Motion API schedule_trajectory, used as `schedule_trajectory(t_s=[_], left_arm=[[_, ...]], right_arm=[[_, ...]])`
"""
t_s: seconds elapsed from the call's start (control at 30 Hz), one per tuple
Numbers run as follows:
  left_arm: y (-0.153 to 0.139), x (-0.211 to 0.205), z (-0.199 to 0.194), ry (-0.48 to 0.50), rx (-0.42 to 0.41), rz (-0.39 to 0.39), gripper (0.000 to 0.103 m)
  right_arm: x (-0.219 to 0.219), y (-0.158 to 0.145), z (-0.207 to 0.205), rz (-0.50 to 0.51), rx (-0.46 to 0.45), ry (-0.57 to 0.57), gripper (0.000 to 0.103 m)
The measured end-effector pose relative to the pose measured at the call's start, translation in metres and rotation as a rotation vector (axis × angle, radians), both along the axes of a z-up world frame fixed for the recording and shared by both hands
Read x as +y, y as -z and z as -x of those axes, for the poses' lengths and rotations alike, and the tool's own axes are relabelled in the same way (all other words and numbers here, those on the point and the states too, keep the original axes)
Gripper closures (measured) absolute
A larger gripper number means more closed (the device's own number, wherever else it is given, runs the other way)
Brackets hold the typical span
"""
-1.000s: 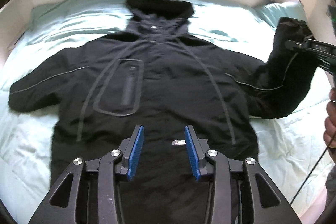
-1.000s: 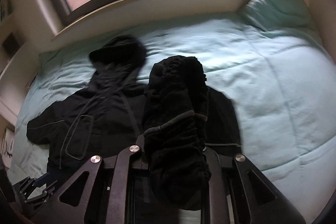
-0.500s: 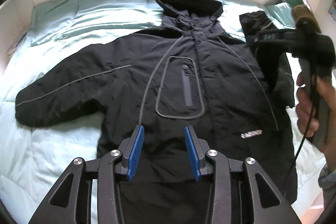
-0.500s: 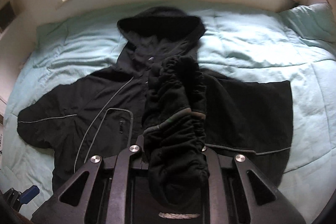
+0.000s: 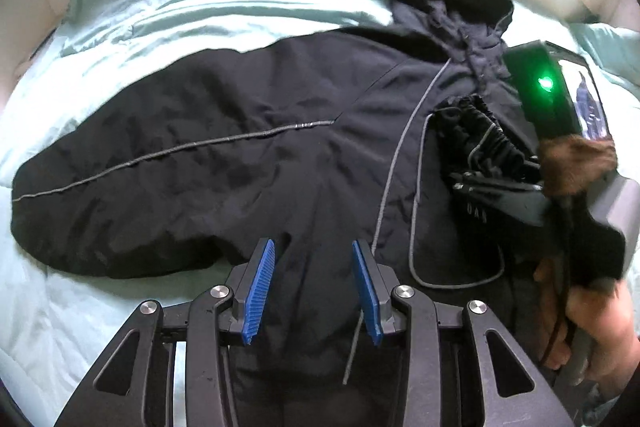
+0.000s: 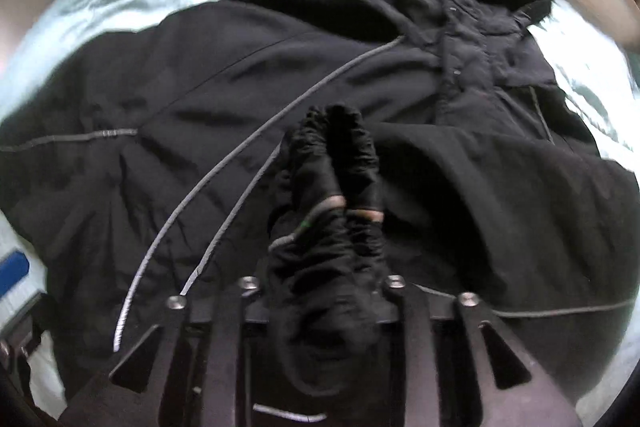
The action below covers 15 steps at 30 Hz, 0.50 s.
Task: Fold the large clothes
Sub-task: 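Fold the held sleeve across the jacket body with the right gripper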
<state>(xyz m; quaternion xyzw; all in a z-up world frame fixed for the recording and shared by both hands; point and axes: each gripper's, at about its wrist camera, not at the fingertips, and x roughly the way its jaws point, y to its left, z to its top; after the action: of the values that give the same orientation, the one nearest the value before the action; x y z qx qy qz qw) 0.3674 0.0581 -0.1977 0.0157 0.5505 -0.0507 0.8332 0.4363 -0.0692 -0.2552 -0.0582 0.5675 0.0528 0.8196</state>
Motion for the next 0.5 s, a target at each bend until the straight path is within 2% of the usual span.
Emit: schedule_trajectory(t_s=[0.07, 0.2, 0.27, 0.33, 0.4, 0.5], left_arm=[[0.005, -0.001, -0.003, 0.005, 0.018, 0.022, 0.062], [-0.001, -0.002, -0.009, 0.024, 0.022, 0.106, 0.062], [-0.008, -0.006, -0.013, 0.051, 0.020, 0.183, 0.062], [-0.013, -0.016, -0.017, 0.092, 0.015, 0.223, 0.062], [-0.016, -0.033, -0.020, 0.147, 0.007, 0.235, 0.062], [-0.009, -0.056, -0.030, 0.221, 0.047, 0.313, 0.061]], right_arm=[[0.003, -0.005, 0.005, -0.014, 0.011, -0.038, 0.050], [-0.023, -0.041, 0.036, -0.184, 0.020, -0.068, 0.050], [-0.051, -0.062, 0.058, -0.241, -0.011, -0.041, 0.044], [-0.084, -0.077, 0.079, -0.255, -0.044, 0.013, 0.038], [-0.120, -0.087, 0.095, -0.274, -0.068, 0.072, 0.038], [-0.170, -0.089, 0.108, -0.181, -0.097, 0.190, 0.038]])
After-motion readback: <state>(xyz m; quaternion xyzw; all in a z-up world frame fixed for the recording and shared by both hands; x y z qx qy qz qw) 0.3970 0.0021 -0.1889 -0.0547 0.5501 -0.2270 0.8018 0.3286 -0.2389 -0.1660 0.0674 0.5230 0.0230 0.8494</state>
